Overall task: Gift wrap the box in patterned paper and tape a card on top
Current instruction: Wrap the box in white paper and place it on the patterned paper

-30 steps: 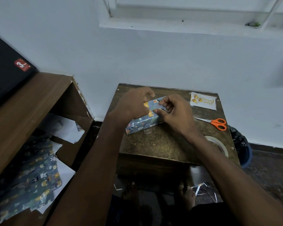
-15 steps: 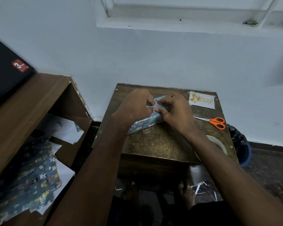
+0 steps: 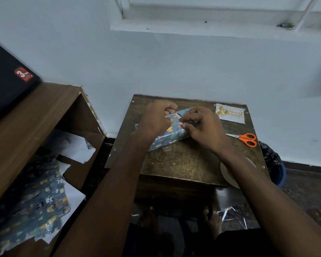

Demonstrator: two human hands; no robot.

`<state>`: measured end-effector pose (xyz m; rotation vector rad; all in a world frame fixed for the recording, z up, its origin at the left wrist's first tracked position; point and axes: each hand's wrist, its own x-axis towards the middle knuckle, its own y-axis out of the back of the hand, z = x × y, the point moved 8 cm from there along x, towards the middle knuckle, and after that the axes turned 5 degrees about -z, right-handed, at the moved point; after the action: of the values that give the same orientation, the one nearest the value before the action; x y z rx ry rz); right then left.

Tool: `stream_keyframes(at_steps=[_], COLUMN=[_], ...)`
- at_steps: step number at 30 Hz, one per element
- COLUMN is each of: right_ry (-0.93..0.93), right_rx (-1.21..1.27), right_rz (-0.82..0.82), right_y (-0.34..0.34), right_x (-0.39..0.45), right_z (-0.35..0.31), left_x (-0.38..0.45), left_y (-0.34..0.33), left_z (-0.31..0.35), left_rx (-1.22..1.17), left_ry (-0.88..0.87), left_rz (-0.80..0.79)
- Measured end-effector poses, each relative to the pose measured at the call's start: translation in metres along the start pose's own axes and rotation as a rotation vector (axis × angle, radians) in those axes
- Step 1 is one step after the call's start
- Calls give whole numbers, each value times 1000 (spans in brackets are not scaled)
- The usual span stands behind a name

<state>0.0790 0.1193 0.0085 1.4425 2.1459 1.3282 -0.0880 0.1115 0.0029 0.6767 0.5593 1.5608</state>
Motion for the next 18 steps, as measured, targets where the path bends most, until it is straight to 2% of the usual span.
stream_keyframes(at_steps=[5, 10, 14, 18], right_ry=[-66, -6, -13, 5], right_rx=[61, -19, -21, -8], right_rz=[-35, -54, -60, -47], right_y=[5, 7, 4, 6], right_x=[0, -6, -6, -5], right_z=[11, 3, 4, -1], left_x=[2, 4, 2, 2], left_y=[-3, -10, -16, -36], left_z=[0, 6, 15, 36], left_rx=[-50, -102, -124, -292], left_ry=[-34, -85, -116, -117], left_rz=[-43, -84, -34, -65])
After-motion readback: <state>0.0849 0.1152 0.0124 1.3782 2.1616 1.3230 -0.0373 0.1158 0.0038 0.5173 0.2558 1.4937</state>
